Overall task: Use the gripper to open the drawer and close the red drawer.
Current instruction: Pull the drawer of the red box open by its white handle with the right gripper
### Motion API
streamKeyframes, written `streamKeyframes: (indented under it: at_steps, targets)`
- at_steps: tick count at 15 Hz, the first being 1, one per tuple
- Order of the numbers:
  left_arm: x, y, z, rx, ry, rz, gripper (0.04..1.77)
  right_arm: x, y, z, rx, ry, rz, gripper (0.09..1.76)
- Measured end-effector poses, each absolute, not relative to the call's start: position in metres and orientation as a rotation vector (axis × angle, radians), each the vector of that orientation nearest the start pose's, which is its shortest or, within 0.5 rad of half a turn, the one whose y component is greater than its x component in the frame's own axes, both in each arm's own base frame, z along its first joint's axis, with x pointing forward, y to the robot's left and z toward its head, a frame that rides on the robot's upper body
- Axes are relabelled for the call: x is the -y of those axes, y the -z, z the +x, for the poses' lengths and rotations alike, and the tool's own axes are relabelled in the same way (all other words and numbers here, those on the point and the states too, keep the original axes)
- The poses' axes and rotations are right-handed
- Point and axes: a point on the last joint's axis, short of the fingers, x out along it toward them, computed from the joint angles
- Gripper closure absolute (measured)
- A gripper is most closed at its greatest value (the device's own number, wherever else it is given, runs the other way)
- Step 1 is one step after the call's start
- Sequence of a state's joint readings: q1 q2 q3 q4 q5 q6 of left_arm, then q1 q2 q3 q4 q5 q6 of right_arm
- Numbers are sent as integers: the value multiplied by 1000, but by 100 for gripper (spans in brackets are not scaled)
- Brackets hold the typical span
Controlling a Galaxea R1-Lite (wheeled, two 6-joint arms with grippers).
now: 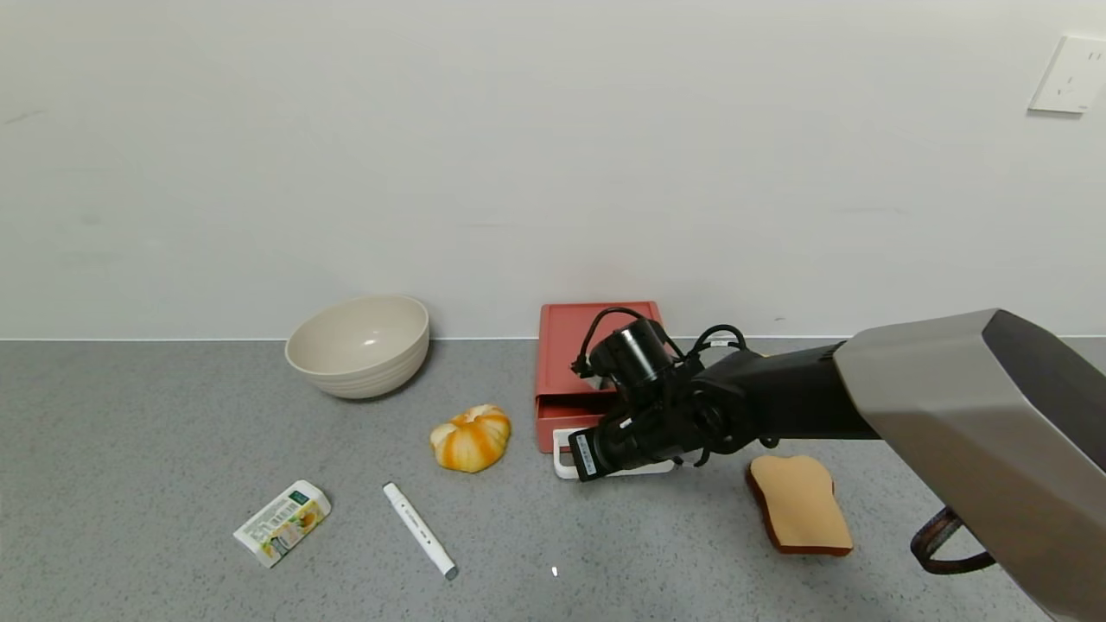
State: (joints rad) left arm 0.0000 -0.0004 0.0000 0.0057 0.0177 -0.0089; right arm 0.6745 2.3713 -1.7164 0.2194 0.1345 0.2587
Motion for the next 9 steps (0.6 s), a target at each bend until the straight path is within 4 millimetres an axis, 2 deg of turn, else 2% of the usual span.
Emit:
streamKeyframes:
  at_steps: [4,9]
  targets:
    - [0,-75,-23,-6,-17,-8,8,-291,-83,347,-993,-648,-24,173]
    - [0,-75,-23,-6,-17,-9,8,-292,-83,318,-1049,-654,-40,173]
